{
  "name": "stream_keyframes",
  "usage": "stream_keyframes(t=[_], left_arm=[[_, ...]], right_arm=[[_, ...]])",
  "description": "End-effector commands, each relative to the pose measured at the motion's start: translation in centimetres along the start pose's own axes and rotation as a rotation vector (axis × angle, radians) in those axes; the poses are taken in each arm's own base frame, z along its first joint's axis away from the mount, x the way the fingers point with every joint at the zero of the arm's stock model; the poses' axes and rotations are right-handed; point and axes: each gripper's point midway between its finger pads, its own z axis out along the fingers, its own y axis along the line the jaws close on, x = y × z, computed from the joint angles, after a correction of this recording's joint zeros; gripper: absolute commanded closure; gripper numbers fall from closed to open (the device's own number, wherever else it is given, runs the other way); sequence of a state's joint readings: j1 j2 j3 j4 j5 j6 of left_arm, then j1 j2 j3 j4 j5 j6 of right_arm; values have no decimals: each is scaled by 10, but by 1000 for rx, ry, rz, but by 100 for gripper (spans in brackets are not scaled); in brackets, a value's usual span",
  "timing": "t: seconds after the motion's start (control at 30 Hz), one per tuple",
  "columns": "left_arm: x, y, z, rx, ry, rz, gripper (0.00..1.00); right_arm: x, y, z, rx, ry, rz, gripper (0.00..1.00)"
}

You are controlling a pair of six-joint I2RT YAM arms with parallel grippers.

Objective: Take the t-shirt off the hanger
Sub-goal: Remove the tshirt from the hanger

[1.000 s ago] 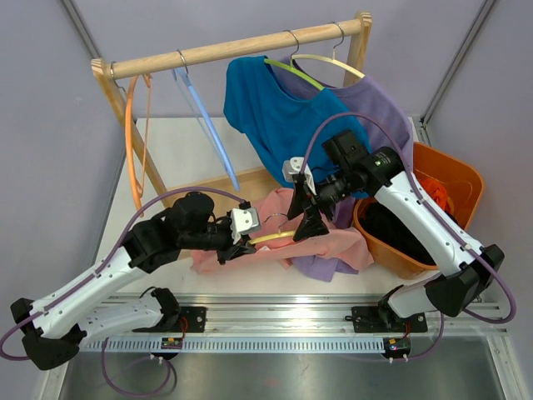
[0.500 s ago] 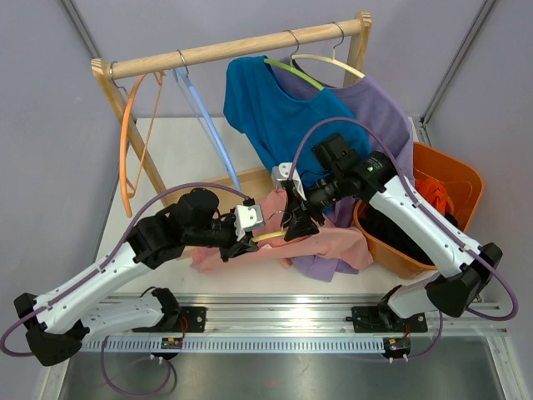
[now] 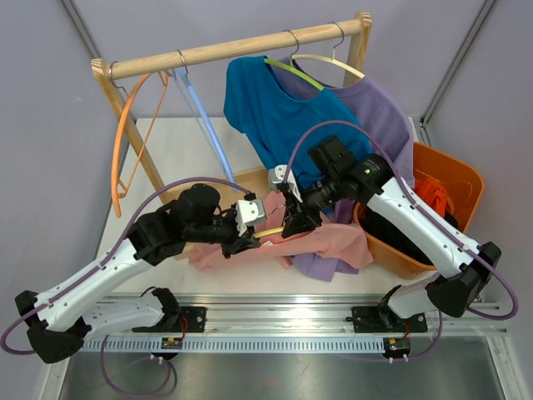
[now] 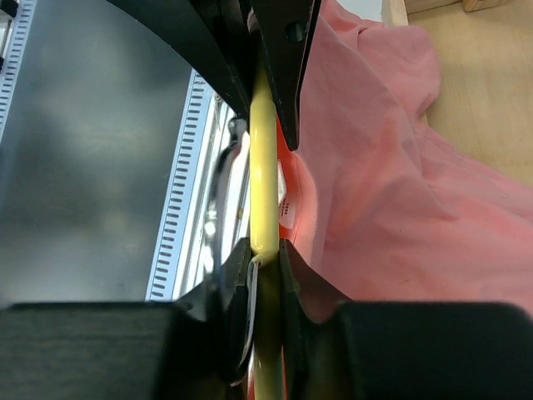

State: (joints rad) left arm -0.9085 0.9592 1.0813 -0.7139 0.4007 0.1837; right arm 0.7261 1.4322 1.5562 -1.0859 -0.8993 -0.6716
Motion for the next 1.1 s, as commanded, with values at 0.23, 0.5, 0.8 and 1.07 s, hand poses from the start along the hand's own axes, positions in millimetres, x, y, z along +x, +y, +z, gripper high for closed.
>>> stream_keyframes(t=[0.23, 0.5, 0.8, 1.07], left_arm=[[-45, 2, -14, -40, -148, -11, 100], [-60, 11, -32, -154, -286, -167, 39], [-47, 16, -35, -226, -300, -389, 30], [-27, 27, -18, -339, -259, -578, 29]], right_arm=[[-3, -3, -7, 74, 12, -50, 100], [30, -10, -16, 210, 84, -3, 100], [29, -28, -34, 345, 38, 115, 100], [30, -24, -35, 359, 23, 156, 100]])
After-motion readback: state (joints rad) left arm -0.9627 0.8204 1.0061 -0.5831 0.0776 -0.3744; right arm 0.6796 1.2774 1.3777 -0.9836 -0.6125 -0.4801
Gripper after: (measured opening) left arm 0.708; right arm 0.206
